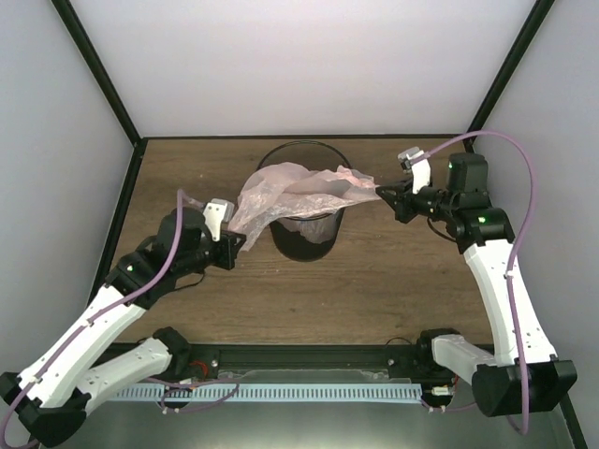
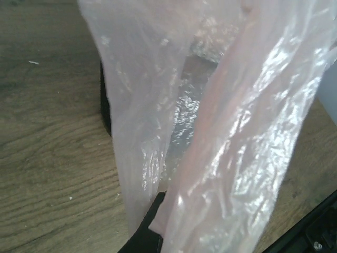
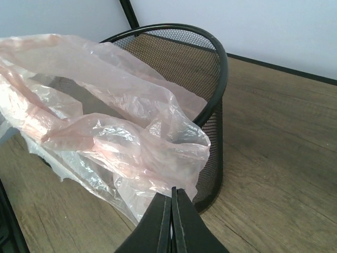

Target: Put the trash bags into the trash bin

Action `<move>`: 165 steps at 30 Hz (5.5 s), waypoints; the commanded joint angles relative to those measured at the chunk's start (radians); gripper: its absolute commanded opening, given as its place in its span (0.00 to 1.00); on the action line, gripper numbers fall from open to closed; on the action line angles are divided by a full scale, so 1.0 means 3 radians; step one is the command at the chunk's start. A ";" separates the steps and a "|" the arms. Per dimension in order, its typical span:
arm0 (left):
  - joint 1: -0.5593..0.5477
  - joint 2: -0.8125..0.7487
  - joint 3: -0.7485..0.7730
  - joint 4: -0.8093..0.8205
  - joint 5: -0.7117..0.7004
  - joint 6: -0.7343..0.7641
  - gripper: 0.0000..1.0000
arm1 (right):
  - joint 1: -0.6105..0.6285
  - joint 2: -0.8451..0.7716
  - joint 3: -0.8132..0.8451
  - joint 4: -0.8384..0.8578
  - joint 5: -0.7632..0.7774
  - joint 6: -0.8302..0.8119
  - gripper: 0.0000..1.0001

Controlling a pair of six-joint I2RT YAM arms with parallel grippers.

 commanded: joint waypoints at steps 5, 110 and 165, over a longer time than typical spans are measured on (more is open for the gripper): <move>-0.0009 -0.0187 -0.0160 0.0016 0.0040 0.0034 0.04 | -0.0061 -0.0049 -0.0066 0.0048 -0.0316 0.0131 0.01; 0.0387 0.0113 0.0618 -0.0059 -0.0435 0.0642 0.70 | -0.0295 0.0429 0.1240 -0.0599 0.0058 -0.1854 0.73; 0.0509 0.1437 0.1012 0.0435 -0.0980 0.0909 0.04 | 0.0813 0.1487 0.1455 -0.0383 0.1158 -0.2431 0.08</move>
